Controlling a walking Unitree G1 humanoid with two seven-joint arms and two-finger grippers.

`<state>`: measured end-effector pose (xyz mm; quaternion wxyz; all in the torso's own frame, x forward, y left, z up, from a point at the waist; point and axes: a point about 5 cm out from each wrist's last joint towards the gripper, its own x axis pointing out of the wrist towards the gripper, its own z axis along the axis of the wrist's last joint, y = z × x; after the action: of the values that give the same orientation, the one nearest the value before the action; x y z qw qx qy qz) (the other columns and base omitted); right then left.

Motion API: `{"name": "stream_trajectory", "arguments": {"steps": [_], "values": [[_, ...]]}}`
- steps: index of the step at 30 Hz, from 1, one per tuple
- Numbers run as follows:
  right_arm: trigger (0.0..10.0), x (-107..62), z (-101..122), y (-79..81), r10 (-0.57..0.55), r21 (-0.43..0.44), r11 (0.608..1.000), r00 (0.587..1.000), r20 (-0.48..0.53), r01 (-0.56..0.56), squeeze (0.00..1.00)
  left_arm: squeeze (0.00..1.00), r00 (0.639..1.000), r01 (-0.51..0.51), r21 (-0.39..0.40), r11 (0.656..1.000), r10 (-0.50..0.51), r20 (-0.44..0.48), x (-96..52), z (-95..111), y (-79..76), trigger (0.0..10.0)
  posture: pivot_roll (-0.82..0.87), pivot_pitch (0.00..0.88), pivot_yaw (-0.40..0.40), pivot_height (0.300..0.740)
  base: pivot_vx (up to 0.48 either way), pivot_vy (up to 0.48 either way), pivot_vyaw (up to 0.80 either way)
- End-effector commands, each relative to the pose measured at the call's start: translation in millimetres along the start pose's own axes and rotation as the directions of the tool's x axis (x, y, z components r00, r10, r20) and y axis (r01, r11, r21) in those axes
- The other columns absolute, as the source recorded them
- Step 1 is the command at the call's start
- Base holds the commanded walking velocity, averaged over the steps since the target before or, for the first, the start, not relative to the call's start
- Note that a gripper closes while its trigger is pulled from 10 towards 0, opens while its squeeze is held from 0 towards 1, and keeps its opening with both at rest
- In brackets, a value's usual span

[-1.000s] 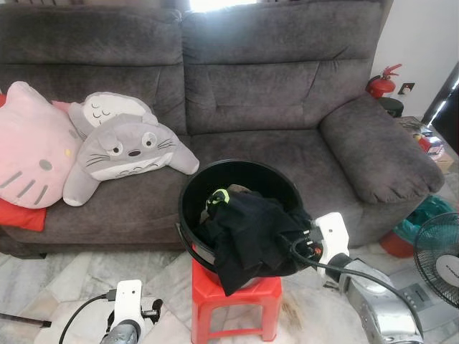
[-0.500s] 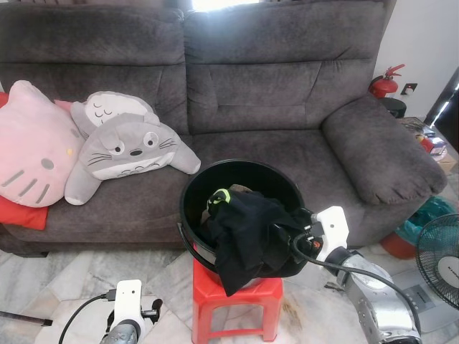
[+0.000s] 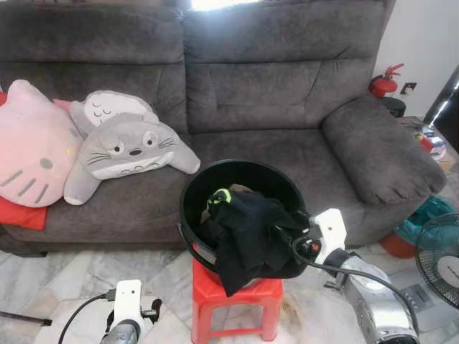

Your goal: Hang hanger

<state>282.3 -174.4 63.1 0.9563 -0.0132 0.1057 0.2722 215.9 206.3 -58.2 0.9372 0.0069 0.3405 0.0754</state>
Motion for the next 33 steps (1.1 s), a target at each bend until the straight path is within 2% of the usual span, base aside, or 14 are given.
{"name": "stream_trajectory", "arguments": {"steps": [1,14,22,30,33], "values": [[0.0,0.8,-1,-0.1,0.005,-0.012,1.0,1.0,-0.003,-0.005,0.0,0.0,1.0,0.0,0.001,1.0,0.0,-0.006,0.5,0,-1.4,10.0,-0.16,0.0,0.007,0.716,0.0,0.0,0.0],[0.0,0.5,-6,-2.0,-0.012,-0.03,0.999,1.0,-0.023,0.012,0.0,0.0,1.0,-0.002,0.004,1.0,0.002,-0.008,0.3,0,-0.3,10.0,-0.15,0.0,0.008,0.716,0.0,0.0,0.0],[0.0,1.8,-2,-5.3,-0.032,-0.056,0.998,0.999,-0.012,0.031,0.0,0.0,1.0,-0.002,0.006,1.0,0.003,-0.009,0.4,0,-0.1,10.0,-0.16,0.0,0.01,0.716,0.0,0.0,0.0],[0.0,6.0,9,-12.5,-0.076,-0.092,0.993,0.997,0.021,0.078,0.0,0.0,1.0,-0.003,0.006,1.0,0.003,-0.008,0.5,0,-0.5,10.0,-0.16,0.0,0.009,0.716,0.0,0.0,0.0],[0.0,10.1,24,-15.6,-0.08,-0.116,0.989,0.995,0.064,0.087,0.0,0.0,1.0,-0.004,0.004,1.0,0.004,-0.009,0.5,0,-0.5,10.0,-0.16,0.0,0.01,0.716,0.0,0.0,0.0]]}}
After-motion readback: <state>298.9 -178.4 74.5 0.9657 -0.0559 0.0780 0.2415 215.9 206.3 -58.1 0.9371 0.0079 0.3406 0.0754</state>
